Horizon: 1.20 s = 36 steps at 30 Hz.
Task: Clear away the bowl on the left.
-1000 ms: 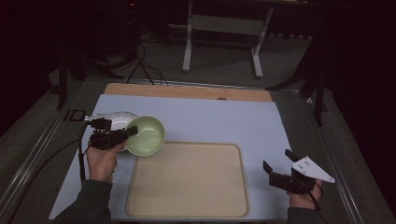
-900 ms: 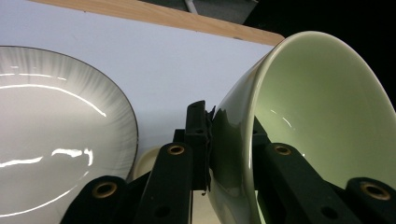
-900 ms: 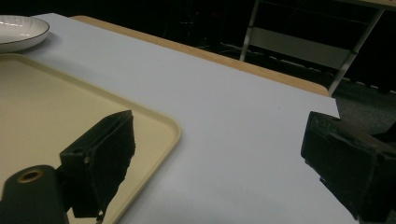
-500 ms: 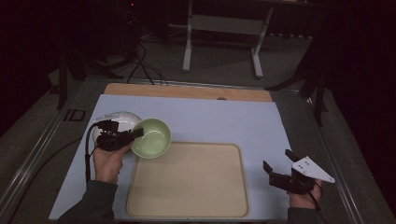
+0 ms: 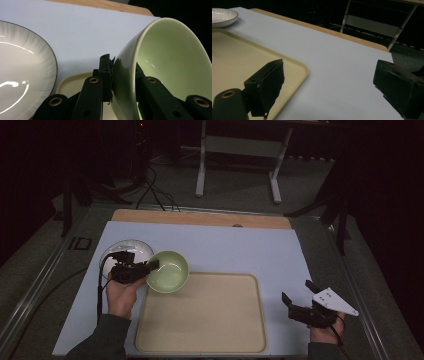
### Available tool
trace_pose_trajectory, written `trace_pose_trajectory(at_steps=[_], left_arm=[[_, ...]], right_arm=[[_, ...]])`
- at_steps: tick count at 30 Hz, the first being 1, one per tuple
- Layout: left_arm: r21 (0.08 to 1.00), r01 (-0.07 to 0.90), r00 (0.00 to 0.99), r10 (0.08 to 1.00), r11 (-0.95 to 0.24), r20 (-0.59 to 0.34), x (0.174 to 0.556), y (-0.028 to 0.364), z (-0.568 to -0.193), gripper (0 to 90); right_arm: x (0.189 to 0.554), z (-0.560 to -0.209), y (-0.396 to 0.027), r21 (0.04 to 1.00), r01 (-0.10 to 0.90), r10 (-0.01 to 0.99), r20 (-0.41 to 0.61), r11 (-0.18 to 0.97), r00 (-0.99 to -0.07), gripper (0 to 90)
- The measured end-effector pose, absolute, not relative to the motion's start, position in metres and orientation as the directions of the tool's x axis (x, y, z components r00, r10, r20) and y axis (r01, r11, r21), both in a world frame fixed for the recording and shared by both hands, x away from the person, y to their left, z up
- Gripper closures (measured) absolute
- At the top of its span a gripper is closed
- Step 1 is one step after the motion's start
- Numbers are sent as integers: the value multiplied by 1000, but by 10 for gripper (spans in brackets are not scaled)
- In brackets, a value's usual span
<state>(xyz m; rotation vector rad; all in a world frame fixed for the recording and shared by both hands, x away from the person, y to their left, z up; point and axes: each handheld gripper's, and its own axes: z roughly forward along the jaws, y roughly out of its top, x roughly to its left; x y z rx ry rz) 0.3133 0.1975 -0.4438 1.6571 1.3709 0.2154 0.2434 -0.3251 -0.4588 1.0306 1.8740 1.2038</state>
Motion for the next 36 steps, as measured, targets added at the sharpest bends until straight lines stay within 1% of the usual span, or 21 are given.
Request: trace_pose_trajectory(at_steps=[11,36], left_arm=[[729,684,388,835,23,-390,313,182,-450,795],[712,702,445,799,-32,-403,311,157,-462,793]], right_arm=[[243,-459,-325,930,257,880,-119,261,-461,95],[243,-458,-326,931,257,882,-119,259,-457,95]])
